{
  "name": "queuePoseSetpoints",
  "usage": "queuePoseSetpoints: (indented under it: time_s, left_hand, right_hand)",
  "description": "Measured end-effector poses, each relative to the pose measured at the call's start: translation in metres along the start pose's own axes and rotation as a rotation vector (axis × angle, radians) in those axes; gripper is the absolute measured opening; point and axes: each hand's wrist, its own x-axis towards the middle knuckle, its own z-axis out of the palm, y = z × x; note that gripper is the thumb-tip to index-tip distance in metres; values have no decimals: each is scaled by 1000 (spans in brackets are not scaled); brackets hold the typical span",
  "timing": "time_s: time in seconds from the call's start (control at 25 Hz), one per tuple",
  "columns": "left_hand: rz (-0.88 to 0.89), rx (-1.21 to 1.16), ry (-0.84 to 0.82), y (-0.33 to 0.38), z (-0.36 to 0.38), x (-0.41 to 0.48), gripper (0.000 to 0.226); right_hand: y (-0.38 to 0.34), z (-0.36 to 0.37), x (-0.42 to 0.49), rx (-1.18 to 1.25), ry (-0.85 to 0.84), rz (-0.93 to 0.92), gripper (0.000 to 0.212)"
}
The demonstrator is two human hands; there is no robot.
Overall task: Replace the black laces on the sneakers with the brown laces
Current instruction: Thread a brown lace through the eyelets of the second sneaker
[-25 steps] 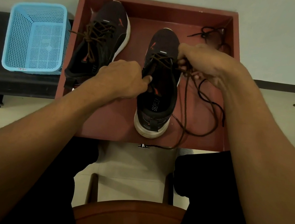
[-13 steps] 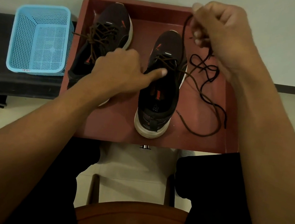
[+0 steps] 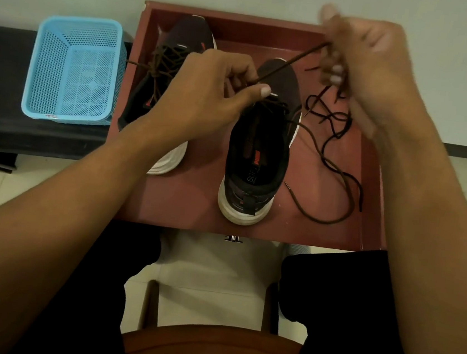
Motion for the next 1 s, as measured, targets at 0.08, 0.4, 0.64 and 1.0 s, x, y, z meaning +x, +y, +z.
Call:
queuePoseSetpoints:
  time_s: [0.08, 0.4, 0.64, 1.0]
  left_hand:
    - [-20, 12, -9, -1, -3, 0, 30]
    - [-58, 31, -120, 2, -4, -4, 24]
    - [3, 79, -264, 7, 1, -7, 25]
    - [-36, -57, -288, 6, -10, -9, 40]
  right_hand:
    - [0, -13, 0, 216, 101, 65, 44]
    - [9, -32, -2, 686, 341, 233, 31]
    - [22, -28, 3, 702, 406, 345, 19]
    - [32, -8, 11, -70, -31, 338, 16]
